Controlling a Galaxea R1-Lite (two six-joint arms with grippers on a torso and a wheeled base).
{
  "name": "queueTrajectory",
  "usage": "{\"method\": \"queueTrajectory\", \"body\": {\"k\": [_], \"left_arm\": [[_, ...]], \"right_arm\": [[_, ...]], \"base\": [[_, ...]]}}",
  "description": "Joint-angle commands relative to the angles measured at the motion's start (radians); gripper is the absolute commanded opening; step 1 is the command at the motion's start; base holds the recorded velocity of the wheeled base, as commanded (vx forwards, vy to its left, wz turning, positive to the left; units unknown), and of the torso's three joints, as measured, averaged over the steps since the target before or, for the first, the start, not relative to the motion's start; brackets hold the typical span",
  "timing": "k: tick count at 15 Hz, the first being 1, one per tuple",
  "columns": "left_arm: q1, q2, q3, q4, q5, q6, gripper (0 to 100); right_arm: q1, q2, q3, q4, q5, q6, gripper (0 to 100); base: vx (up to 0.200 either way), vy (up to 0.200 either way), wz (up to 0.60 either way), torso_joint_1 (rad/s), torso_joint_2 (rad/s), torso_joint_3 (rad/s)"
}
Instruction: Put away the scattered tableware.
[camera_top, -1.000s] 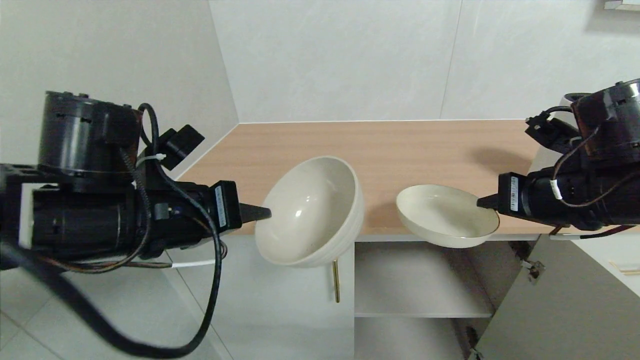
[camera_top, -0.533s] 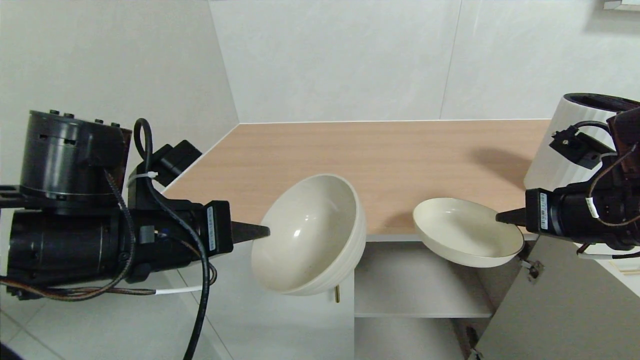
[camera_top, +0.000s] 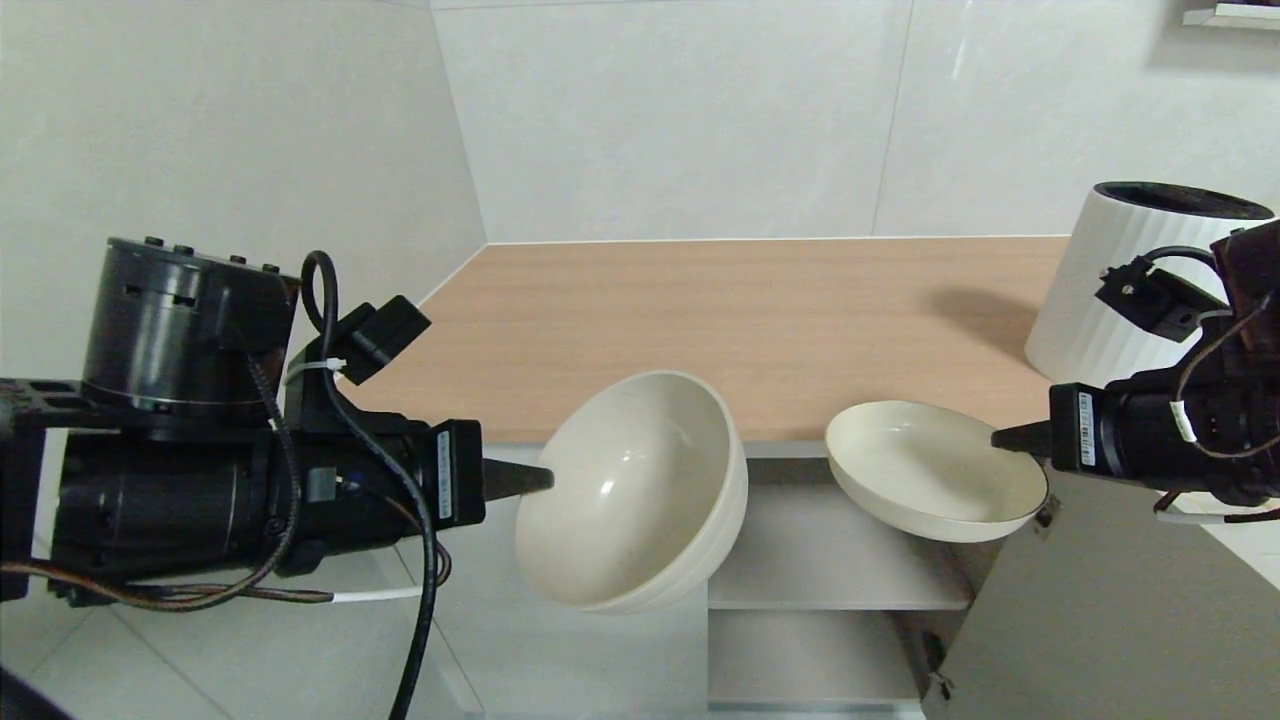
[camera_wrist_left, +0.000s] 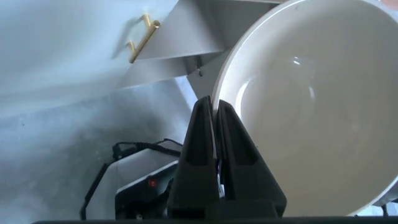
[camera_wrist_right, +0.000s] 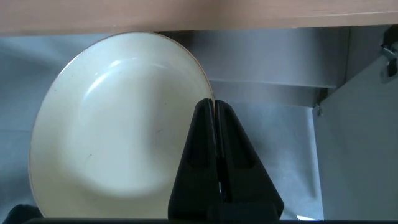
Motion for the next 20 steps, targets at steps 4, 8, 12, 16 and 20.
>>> {"method": "queueTrajectory", "body": {"k": [4, 8, 12, 16, 20], "left_arm": [[0.0, 0.009, 0.001, 0.0, 0.0, -0.001, 0], [0.0, 0.021, 0.001, 0.0, 0.001, -0.001, 0], [0.0, 0.021, -0.001, 0.0, 0.0, -0.001, 0], [0.0, 0.024, -0.001, 0.0, 0.0, -0.001, 0], [0.0, 0.024, 0.001, 0.0, 0.0, -0.001, 0]], "right_arm": [[0.0, 0.025, 0.0, 0.001, -0.001, 0.0, 0], [0.0, 0.04, 0.0, 0.001, -0.003, 0.0, 0], [0.0, 0.045, 0.0, 0.001, -0.003, 0.0, 0], [0.0, 0.049, 0.0, -0.001, -0.003, 0.0, 0], [0.0, 0.054, 0.0, -0.001, -0.003, 0.0, 0]], "base": [[0.0, 0.0, 0.0, 0.0, 0.0, 0.0], [0.0, 0.0, 0.0, 0.0, 0.0, 0.0], [0.0, 0.0, 0.0, -0.045, 0.12, 0.074], [0.0, 0.0, 0.0, -0.16, 0.43, 0.266], [0.0, 0.0, 0.0, -0.162, 0.46, 0.308]]}}
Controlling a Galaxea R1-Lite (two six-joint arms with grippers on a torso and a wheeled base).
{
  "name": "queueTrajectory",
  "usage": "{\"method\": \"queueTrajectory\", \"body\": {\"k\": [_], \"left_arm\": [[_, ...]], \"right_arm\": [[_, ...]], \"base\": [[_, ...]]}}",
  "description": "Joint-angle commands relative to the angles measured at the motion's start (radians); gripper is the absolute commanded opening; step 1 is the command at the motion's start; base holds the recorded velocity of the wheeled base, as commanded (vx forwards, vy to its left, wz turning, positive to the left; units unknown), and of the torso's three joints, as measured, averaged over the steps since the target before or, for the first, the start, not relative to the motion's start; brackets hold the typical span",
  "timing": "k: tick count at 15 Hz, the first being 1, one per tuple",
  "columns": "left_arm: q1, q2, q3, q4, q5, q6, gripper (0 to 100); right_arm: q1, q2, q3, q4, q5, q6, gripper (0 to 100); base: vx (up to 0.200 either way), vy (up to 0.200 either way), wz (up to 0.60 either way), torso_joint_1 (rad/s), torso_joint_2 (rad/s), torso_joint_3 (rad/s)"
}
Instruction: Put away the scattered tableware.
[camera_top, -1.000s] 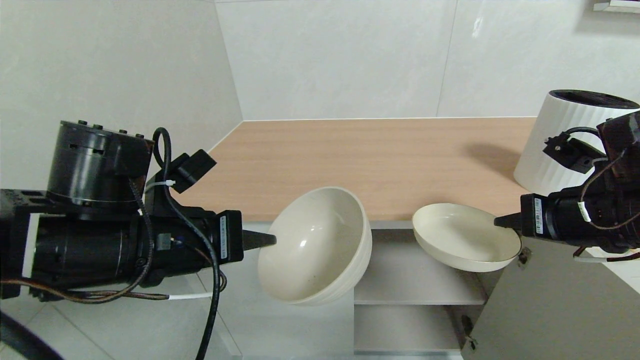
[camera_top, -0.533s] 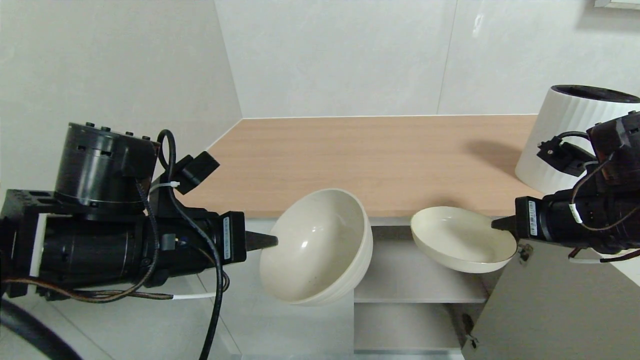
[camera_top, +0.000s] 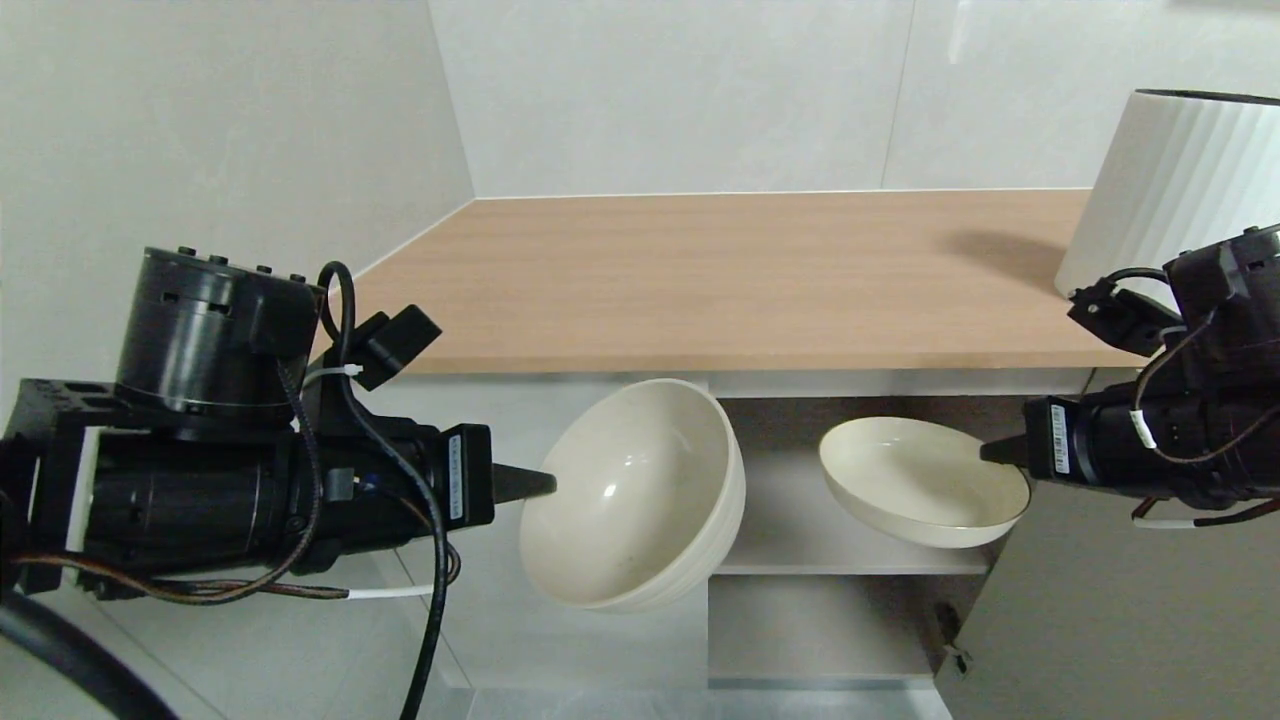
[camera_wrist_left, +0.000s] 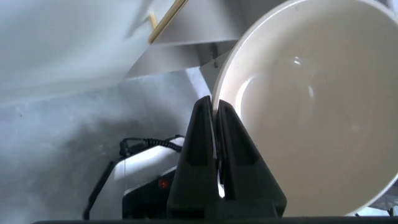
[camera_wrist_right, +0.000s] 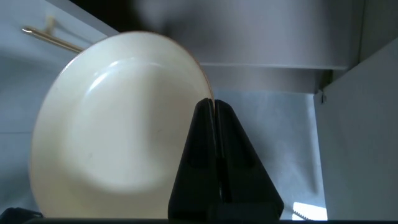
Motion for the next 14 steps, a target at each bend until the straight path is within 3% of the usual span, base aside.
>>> {"method": "queueTrajectory", "body": {"k": [1, 6, 14], "left_arm": [[0.0, 0.003, 0.0, 0.001, 0.0, -0.001, 0], [0.0, 0.003, 0.0, 0.001, 0.0, -0.001, 0], [0.0, 0.007, 0.001, 0.001, 0.0, -0.001, 0]], "right_arm": [[0.001, 0.003, 0.0, 0.0, 0.001, 0.0, 0], [0.001, 0.003, 0.0, 0.0, 0.001, 0.0, 0], [0.01, 0.099, -0.001, -0.003, 0.004, -0.044, 0]], "base": [[0.0, 0.0, 0.0, -0.134, 0.45, 0.315], [0.0, 0.0, 0.0, -0.096, 0.41, 0.301], [0.0, 0.0, 0.0, -0.009, 0.03, 0.025]]}}
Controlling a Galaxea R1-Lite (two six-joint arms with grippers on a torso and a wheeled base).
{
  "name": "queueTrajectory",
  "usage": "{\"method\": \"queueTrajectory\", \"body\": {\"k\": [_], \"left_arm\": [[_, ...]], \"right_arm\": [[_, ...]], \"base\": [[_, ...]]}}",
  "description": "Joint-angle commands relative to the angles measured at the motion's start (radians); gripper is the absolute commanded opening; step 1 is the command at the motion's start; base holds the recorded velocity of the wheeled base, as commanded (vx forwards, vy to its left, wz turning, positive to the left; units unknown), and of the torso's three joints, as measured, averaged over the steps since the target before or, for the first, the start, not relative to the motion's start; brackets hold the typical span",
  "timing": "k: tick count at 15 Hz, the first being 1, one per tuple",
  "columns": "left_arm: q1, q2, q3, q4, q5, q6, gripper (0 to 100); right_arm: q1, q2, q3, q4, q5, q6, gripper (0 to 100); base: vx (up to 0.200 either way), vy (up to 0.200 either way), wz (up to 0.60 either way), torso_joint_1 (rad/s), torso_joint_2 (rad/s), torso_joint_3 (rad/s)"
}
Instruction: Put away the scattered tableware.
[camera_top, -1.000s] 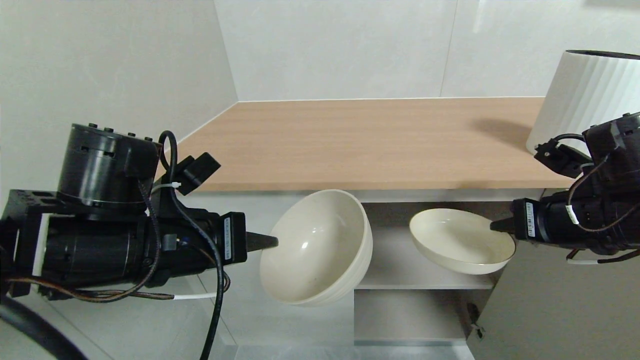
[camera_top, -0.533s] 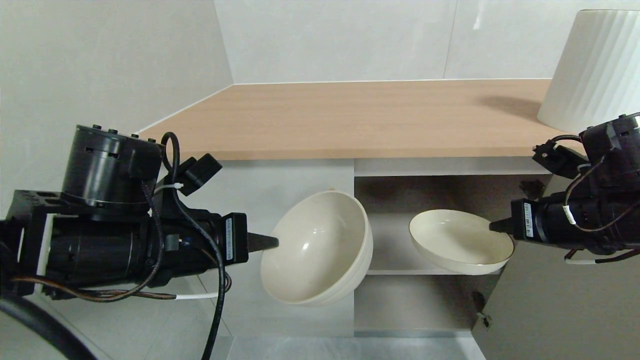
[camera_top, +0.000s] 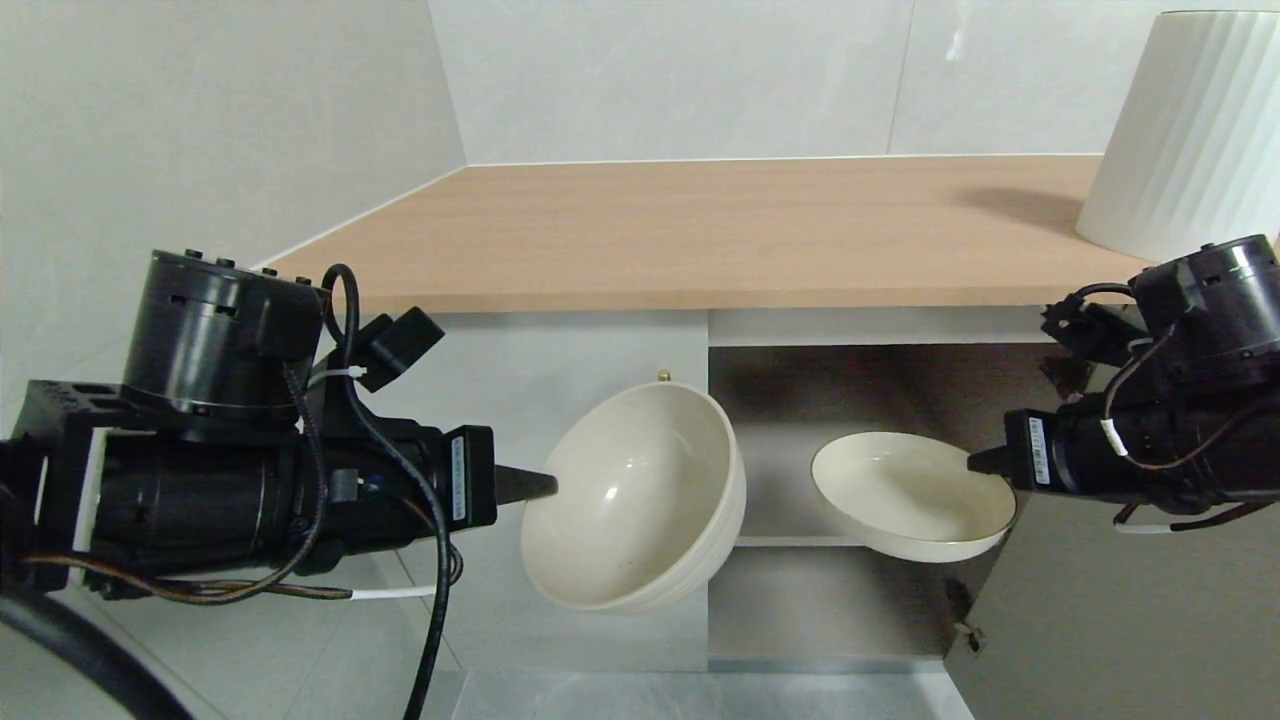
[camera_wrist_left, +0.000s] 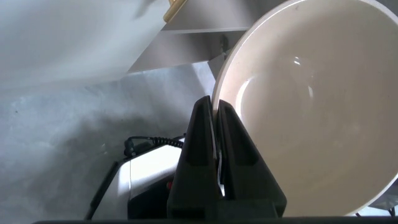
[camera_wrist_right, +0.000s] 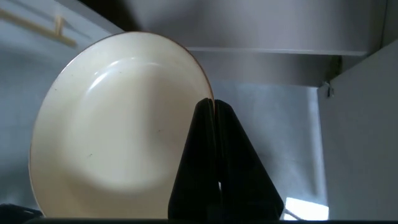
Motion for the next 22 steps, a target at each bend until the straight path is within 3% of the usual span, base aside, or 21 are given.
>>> {"method": "queueTrajectory", "body": {"k": [1, 4, 7, 12, 14, 22], "left_arm": [[0.0, 0.004, -0.001, 0.0, 0.0, -0.001, 0], [-0.001, 0.016, -0.001, 0.0, 0.003, -0.001, 0], [-0.001, 0.018, -0.001, 0.0, 0.002, -0.001, 0], [-0.001, 0.024, -0.001, 0.0, 0.003, -0.001, 0], [-0.003, 0.024, -0.001, 0.0, 0.003, -0.001, 0], [-0.014, 0.033, -0.001, 0.0, 0.005, -0.001, 0]], "right_arm": [[0.003, 0.094, -0.004, -0.01, 0.002, -0.009, 0], [0.001, 0.281, 0.016, -0.163, -0.017, 0.022, 0], [-0.008, 0.509, 0.054, -0.447, -0.121, 0.045, 0], [-0.034, 0.758, 0.051, -0.804, -0.224, 0.072, 0], [-0.036, 0.802, 0.045, -0.856, -0.265, 0.066, 0], [-0.07, 0.87, -0.054, -0.858, -0.34, 0.072, 0]], "base": [[0.0, 0.0, 0.0, 0.0, 0.0, 0.0], [0.0, 0.0, 0.0, 0.0, 0.0, 0.0], [0.0, 0.0, 0.0, 0.0, 0.0, 0.0], [0.0, 0.0, 0.0, 0.0, 0.0, 0.0], [0.0, 0.0, 0.0, 0.0, 0.0, 0.0], [0.0, 0.0, 0.0, 0.0, 0.0, 0.0]]}}
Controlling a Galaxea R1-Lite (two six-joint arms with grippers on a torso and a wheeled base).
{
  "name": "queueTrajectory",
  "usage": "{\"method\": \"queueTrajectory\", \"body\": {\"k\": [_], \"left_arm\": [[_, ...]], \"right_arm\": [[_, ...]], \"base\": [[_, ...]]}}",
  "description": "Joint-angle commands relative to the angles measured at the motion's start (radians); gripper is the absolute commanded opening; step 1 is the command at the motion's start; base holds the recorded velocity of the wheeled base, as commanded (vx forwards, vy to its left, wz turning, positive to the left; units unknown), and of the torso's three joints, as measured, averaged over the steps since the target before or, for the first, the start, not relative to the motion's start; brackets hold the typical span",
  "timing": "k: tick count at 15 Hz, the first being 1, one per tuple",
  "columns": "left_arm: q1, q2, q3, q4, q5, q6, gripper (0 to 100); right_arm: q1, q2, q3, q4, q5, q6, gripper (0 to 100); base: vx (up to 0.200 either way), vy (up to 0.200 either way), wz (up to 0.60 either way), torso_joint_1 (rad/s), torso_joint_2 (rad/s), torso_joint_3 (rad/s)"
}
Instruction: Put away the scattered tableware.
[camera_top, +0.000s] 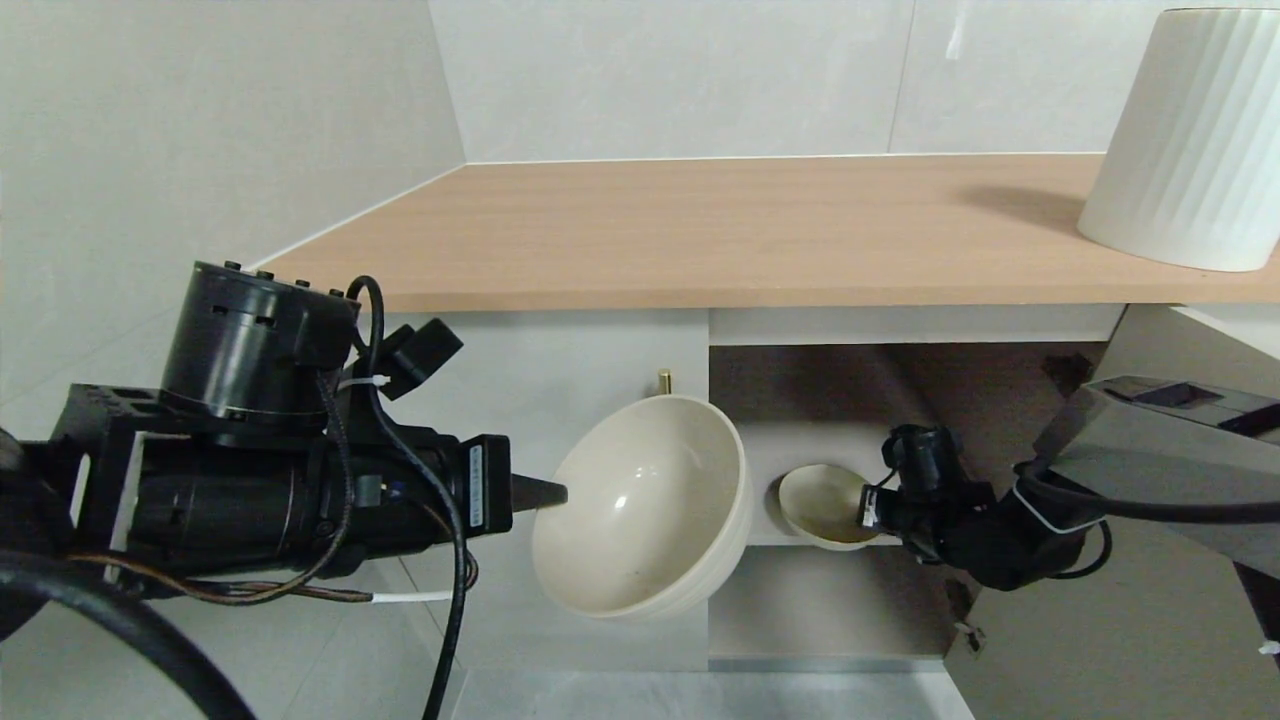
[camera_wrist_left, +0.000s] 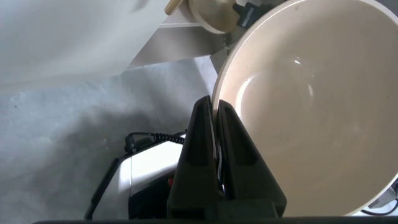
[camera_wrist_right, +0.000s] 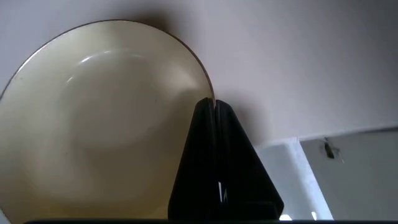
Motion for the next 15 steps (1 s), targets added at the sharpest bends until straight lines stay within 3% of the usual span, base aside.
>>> {"method": "queueTrajectory", "body": {"k": [1, 14, 15], "left_arm": [[-0.001, 0.003, 0.0, 0.0, 0.0, -0.001, 0], [-0.003, 0.015, -0.001, 0.0, 0.0, -0.001, 0], [-0.003, 0.015, -0.001, 0.0, 0.0, -0.001, 0]], "right_arm": [[-0.015, 0.029, -0.041, 0.0, -0.039, 0.003, 0], [-0.023, 0.045, -0.095, -0.023, -0.085, 0.034, 0], [-0.023, 0.045, -0.097, -0.023, -0.087, 0.034, 100]], "base": [[0.0, 0.0, 0.0, 0.0, 0.0, 0.0], [0.0, 0.0, 0.0, 0.0, 0.0, 0.0], [0.0, 0.0, 0.0, 0.0, 0.0, 0.0]]}}
